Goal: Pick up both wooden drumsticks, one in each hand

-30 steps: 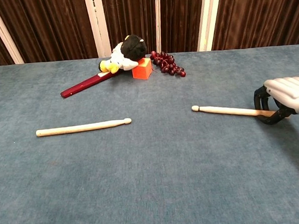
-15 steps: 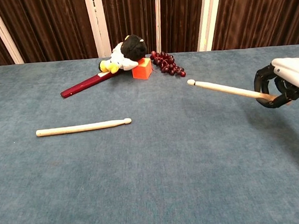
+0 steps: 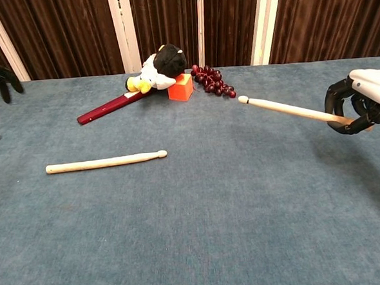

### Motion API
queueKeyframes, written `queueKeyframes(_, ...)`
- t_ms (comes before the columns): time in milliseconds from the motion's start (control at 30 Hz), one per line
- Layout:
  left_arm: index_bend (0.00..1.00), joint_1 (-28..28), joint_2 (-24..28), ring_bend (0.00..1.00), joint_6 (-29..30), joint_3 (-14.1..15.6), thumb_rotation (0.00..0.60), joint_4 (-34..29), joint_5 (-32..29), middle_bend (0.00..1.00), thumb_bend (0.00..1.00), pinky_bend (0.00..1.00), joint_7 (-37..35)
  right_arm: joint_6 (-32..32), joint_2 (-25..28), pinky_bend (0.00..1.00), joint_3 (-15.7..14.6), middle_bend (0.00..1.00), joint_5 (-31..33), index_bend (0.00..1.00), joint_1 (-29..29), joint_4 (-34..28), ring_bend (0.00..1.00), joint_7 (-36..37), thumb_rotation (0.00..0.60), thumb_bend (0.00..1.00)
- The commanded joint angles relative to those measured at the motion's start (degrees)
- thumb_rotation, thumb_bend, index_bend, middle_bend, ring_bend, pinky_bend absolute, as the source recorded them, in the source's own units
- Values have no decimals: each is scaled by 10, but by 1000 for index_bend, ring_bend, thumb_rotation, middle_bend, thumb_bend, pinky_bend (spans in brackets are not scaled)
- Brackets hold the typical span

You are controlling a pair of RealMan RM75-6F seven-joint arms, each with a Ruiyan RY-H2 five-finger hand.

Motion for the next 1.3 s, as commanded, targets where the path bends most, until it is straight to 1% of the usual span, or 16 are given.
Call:
queueKeyframes(33,314,-55,-61,769,-35,-23,600,11,-107,376,318,917,71,1,1,777,1,664,1,783,-1,2,773,3,600,557)
queueKeyframes(167,325,-81,-93,778,-27,-22,600,21,-162,390,349,924,112,1,1,777,2,665,2,783,-1,4,773,7,600,557)
queueKeyframes(300,330,-102,-124,779,-23,-19,600,39,-199,387,385,924,131,0,1,777,2,665,3,784,-1,5,773,10,600,557)
queueKeyframes(400,338,-115,-144,779,-21,-16,600,52,-223,389,391,924,141,1,1,777,2,666,2,784,-1,5,773,9,600,558)
queueKeyframes(700,366,-140,-181,789,-12,-4,600,92,-242,421,417,925,153,1,2,777,3,666,5,786,-3,10,773,14,600,558)
queueKeyframes(967,387,-147,-200,793,-9,12,600,124,-256,423,427,926,151,1,3,777,2,666,4,786,-3,12,773,16,600,559)
queueKeyframes(1300,404,-161,-226,795,-21,15,600,163,-260,437,444,926,133,0,2,777,2,668,7,790,-4,16,773,14,600,560)
